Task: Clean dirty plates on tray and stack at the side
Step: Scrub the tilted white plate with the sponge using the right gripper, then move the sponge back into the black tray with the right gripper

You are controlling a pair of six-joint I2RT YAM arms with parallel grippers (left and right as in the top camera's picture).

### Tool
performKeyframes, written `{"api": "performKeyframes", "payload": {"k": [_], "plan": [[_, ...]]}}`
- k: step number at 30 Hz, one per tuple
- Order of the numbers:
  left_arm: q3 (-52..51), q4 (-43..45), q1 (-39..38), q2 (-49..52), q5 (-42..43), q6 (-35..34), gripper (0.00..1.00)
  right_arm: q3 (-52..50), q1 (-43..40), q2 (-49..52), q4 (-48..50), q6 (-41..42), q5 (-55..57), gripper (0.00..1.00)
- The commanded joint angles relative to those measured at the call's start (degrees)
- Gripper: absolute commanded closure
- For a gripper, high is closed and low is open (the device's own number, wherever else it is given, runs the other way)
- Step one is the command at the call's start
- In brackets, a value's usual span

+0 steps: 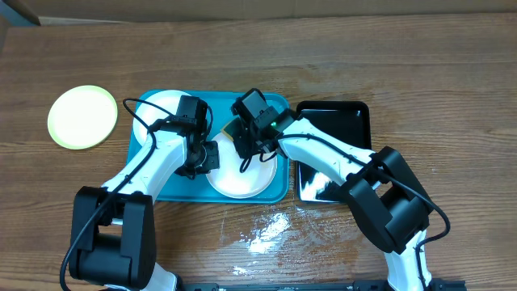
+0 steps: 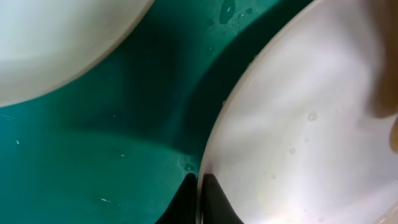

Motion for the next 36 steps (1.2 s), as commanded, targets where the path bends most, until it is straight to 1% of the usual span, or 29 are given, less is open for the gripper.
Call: {"api": "performKeyframes", "payload": {"k": [1, 5, 8, 11, 14, 17, 20, 22, 26, 29, 36], "plan": [[0.9, -0.2, -0.5, 0.4, -0.8, 0.2, 0.96, -1.4, -0.4, 0.9, 0.3, -0.8, 5.2, 0.96], [0.9, -0.5, -0.5, 0.4, -0.8, 0.2, 0.96, -1.3, -0.8, 0.8, -1.7, -0.8, 11.4, 0.96], [0.9, -0.5, -0.5, 0.4, -0.8, 0.2, 0.96, -1.2, -1.6, 0.7, -4.1, -0.9, 13.6, 0.96], [0.9, -0.4, -0.5, 0.4, -0.8, 0.2, 0.96, -0.9, -2.8, 0.3, -5.4, -0.8, 13.2, 0.96], [0.9, -0.4, -0.5, 0.4, -0.8, 0.2, 0.96, 2.6, -3.7, -2.4, -7.8, -0.9, 9.4, 0.96], [0.9, -0.6, -0.5, 0.4, -0.8, 0.2, 0.96, 6.4, -5.4, -8.2, -9.9, 0.3, 6.8, 0.96], [0.9, -1.1, -0.5, 0.4, -0.8, 0.2, 0.96, 7.8, -9.1, -13.4, -13.9, 1.6, 6.8, 0.96], [1.0, -1.5, -0.5, 0.4, -0.8, 0.2, 0.96, 7.8, -13.0, -15.9, -18.8, 1.6, 6.8, 0.96], [3.0, -4.0, -0.3, 0.4, -0.9, -1.2, 0.96, 7.8, -20.5, -16.5, -28.6, 1.5, 6.8, 0.96], [6.4, -7.4, -0.3, 0.4, -1.3, -1.3, 0.96, 7.7, -25.8, -16.5, -33.4, 1.5, 6.8, 0.96], [14.6, -13.4, -0.3, 0.4, -7.6, -1.2, 0.96, 7.7, -34.6, -16.5, -37.7, 1.1, 6.8, 0.96]]}}
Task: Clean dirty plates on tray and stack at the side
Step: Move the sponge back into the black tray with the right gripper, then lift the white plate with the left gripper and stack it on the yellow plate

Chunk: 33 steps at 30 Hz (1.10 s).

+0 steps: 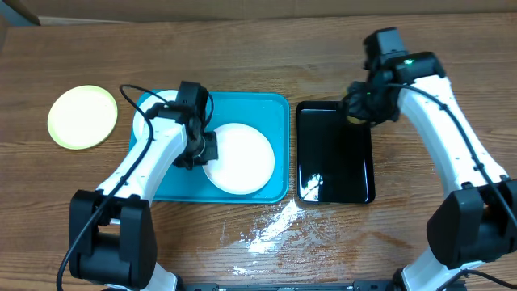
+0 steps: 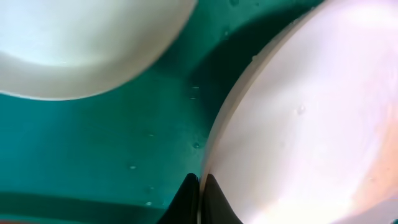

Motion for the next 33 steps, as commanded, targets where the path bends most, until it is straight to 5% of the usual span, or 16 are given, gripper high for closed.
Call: {"api": "performKeyframes", "payload": {"k": [1, 15, 33], "plan": [[5.5, -2.0, 0.0, 0.3, -5.7, -0.3, 0.96, 0.3, -3.3, -0.1, -0.7, -0.2, 0.3, 0.96], [13.4, -1.8, -4.8, 0.3, -20.2, 1.2, 0.96, 0.2, -5.6, -0.1, -3.0, -1.7, -0.8, 0.96], [13.5, 12.4, -34.5, 0.3, -77.7, 14.0, 0.96, -17.6, -1.4, 0.0, 9.1, -1.7, -7.7, 0.96]]}}
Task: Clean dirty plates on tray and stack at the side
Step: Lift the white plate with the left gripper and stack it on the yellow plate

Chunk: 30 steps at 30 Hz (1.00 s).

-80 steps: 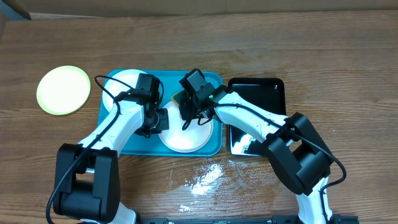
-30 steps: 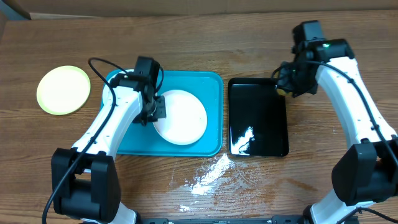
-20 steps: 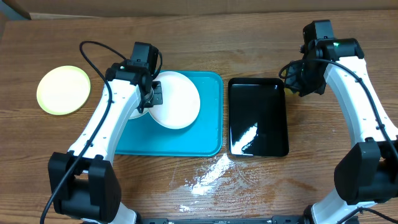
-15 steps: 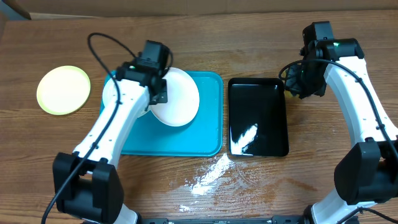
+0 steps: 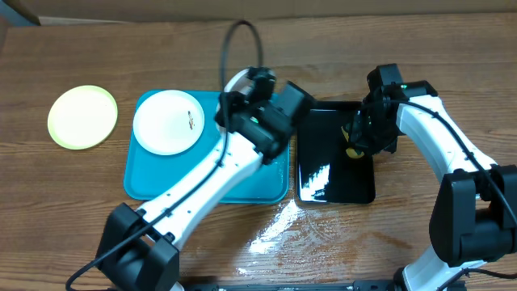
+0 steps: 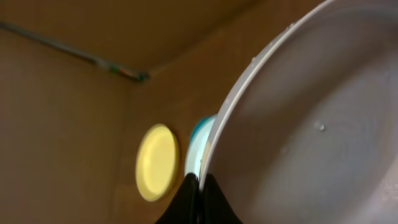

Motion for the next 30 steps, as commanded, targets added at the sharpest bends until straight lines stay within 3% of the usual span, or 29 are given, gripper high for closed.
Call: {"api": "performKeyframes", "payload": {"k": [1, 7, 10, 12, 15, 17, 21, 23, 24, 28, 30], "plan": [[1.2, 3.8, -5.4, 0.2, -17.9, 5.0, 0.96, -0.1, 0.2, -0.3, 1.7, -0.4, -0.7, 0.96], [1.2, 3.9, -8.0, 0.2, -19.3, 7.7, 0.96, -0.2, 0.2, -0.3, 2.4, -0.4, -2.5, 0.96], [1.2, 4.0, -8.0, 0.2, -15.7, 7.4, 0.96, -0.2, 0.2, -0.3, 2.7, -0.4, -2.5, 0.96], [1.2, 3.9, -8.0, 0.2, -14.9, 3.1, 0.96, -0.2, 0.2, -0.3, 2.6, -0.4, -2.5, 0.96], [1.4, 1.3, -5.9, -0.5, 5.0, 2.2, 0.96, -0.2, 0.2, -0.3, 2.3, -0.4, -2.8, 0.96], [1.8, -1.9, -2.3, -1.6, 16.1, -2.5, 0.96, -0.3, 0.4, -0.3, 2.2, -0.4, -2.9, 0.96], [3.8, -7.3, 12.5, -4.9, 38.9, -4.7, 0.96, -0.6, 2.6, -0.3, 3.5, -0.4, -2.8, 0.96], [4.2, -8.7, 24.0, -6.8, 49.5, -4.6, 0.96, -1.5, 4.6, -0.3, 5.5, -0.4, -1.7, 0.96], [4.2, -9.0, 34.5, -7.3, 57.1, -4.6, 0.96, -2.6, 6.3, -0.3, 7.5, -0.2, -0.2, 0.96], [4.1, -7.3, 55.4, -6.5, 67.3, -4.7, 0.96, -3.2, 8.8, -0.2, 8.5, 0.0, 2.7, 0.96], [4.1, -6.3, 65.6, -5.4, 68.5, -6.5, 0.96, -3.3, 8.9, -0.2, 8.5, 0.0, 3.2, 0.96]]}}
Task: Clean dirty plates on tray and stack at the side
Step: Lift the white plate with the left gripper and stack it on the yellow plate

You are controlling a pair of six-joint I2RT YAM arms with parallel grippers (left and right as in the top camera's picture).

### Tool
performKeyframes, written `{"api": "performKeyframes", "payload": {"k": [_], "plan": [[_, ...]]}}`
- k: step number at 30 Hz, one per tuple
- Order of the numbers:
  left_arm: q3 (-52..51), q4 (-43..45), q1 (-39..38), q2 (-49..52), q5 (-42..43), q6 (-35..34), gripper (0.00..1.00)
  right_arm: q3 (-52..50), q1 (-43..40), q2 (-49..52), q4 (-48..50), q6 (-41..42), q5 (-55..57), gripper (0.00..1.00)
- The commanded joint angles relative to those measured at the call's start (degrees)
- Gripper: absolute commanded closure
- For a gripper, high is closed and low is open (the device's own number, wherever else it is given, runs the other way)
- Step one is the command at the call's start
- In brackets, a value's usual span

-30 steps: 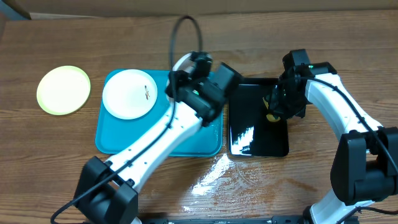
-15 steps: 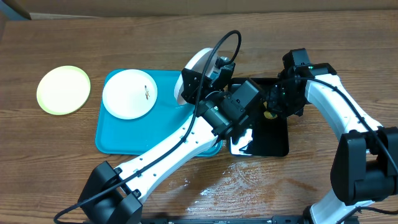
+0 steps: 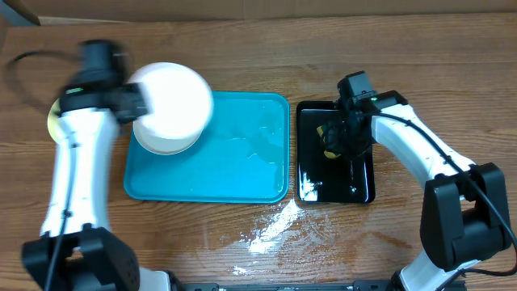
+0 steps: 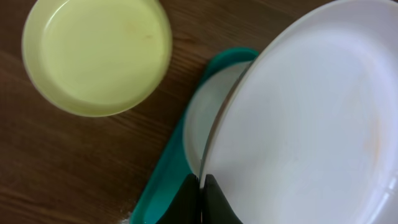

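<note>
My left gripper [image 4: 200, 183] is shut on the rim of a clean-looking white plate [image 3: 174, 101], held in the air over the left end of the teal tray [image 3: 234, 153]. Under it a second white plate [image 3: 161, 144] lies on the tray. A pale yellow plate [image 4: 96, 53] rests on the table just left of the tray, mostly hidden by my left arm in the overhead view. My right gripper [image 3: 335, 133] is over the black tray [image 3: 359, 182], shut on a yellow sponge [image 3: 329, 134].
The black tray sits right beside the teal one and is wet and glossy. Spilled water [image 3: 266, 230] glistens on the wooden table in front of both trays. A cardboard wall runs along the table's far edge.
My left arm has moved with the white plate from over the teal tray's right end to its left end, above the other white plate. My right gripper has shifted slightly left over the black tray.
At first my left gripper held the rim of a white plate on the tray while my right gripper had the sponge on it. Then the right arm was away over the black tray. Later the plate was lifted and tilted at the tray's right end; now it hangs at the left.
</note>
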Motion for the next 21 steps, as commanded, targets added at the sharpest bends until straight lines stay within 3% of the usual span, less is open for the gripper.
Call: {"api": "performKeyframes", "payload": {"k": [1, 3, 7, 18, 19, 20, 21], "plan": [[1.4, 1.4, 14.5, 0.7, 9.3, -3.3, 0.96, -0.3, 0.1, -0.2, 0.4, 0.0, 2.4, 0.96], [1.4, 3.4, 22.2, 3.4, 9.4, -4.6, 0.96, -0.3, 0.1, -0.2, 0.4, 0.0, 2.4, 0.96], [1.4, 6.8, 27.8, 8.2, 9.4, -5.6, 0.96, -0.3, 0.1, -0.2, 0.4, 0.0, 2.4, 0.96], [1.4, 18.6, 29.0, 23.5, 9.3, -6.6, 0.96, -0.3, 0.1, -0.2, 0.4, 0.0, 2.4, 0.96], [1.4, 19.0, 29.0, 23.6, 9.4, -6.7, 0.84, -0.3, 0.1, -0.2, 0.4, 0.0, 2.4, 0.95], [1.5, 19.5, 29.0, 23.6, 9.7, -6.6, 0.57, -0.3, 0.1, -0.2, 0.4, 0.0, 2.4, 0.92], [2.1, 19.5, 29.1, 23.6, 10.9, -6.6, 0.46, -0.3, 0.1, -0.2, 0.4, 0.0, 2.4, 0.89]]}}
